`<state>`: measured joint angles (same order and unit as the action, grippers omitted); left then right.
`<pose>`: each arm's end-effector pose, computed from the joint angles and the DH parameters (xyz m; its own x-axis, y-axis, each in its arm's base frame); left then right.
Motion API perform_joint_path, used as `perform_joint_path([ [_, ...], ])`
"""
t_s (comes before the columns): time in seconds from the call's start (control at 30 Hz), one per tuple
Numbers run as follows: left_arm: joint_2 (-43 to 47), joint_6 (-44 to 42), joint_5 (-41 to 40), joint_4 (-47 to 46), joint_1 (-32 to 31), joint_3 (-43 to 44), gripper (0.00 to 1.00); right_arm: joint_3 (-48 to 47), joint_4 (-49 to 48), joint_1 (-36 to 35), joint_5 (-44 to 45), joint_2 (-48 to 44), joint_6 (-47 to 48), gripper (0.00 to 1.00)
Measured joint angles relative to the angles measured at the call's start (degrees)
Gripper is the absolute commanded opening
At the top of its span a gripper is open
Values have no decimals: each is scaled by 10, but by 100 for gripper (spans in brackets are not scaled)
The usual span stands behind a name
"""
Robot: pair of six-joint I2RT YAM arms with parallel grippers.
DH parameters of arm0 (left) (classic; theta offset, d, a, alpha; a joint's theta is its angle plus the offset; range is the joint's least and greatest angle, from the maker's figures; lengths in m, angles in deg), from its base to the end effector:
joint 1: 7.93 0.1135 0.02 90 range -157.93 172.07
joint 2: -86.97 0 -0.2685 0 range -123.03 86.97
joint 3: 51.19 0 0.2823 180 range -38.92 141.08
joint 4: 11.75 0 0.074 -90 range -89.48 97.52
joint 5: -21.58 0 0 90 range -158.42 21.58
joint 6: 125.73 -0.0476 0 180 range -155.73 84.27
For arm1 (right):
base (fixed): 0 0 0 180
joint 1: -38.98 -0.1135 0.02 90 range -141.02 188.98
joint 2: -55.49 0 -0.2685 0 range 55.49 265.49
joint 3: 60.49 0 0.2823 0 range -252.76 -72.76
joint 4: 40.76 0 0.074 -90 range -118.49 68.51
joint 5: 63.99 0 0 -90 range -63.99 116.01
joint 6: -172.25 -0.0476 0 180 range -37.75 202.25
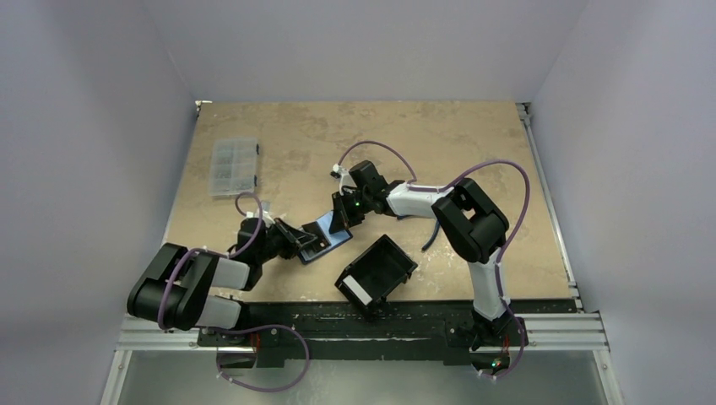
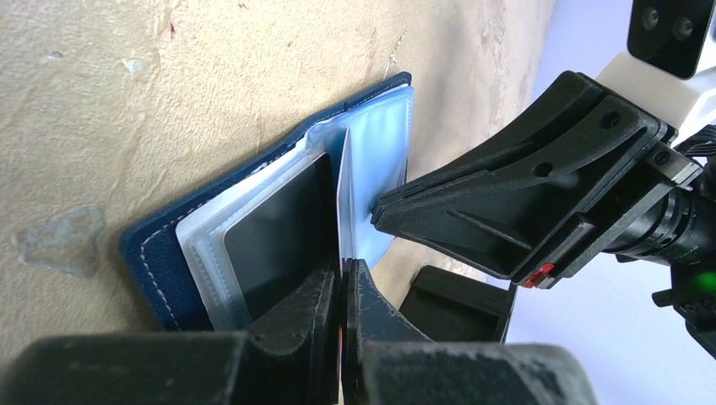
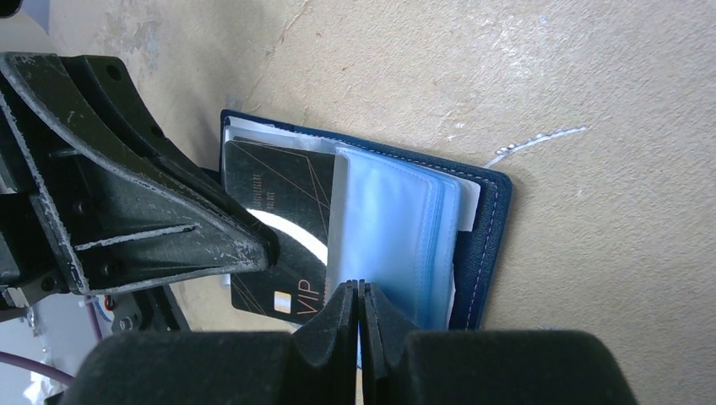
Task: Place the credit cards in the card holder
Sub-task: Insert the credit card into the card holder.
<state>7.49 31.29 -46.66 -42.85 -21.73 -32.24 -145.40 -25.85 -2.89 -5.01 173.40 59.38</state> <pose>0.2025 -0.0679 0.0736 -0.6789 -0.7137 -0.1723 -0.2304 0.4300 -0.8730 0.3257 0.3249 0.1118 -0.8314 -0.2980 -0.4690 -0.5493 0.5681 0.6129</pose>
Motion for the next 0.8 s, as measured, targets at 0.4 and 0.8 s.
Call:
perform_joint_path([
  [0.4, -43, 19, -14, -62, -19, -1, 0, 0, -4, 0, -3, 2, -1, 10],
  [0.8, -2, 5, -41, 36, -33, 23, 29, -7, 14, 0, 9, -2, 0, 17],
])
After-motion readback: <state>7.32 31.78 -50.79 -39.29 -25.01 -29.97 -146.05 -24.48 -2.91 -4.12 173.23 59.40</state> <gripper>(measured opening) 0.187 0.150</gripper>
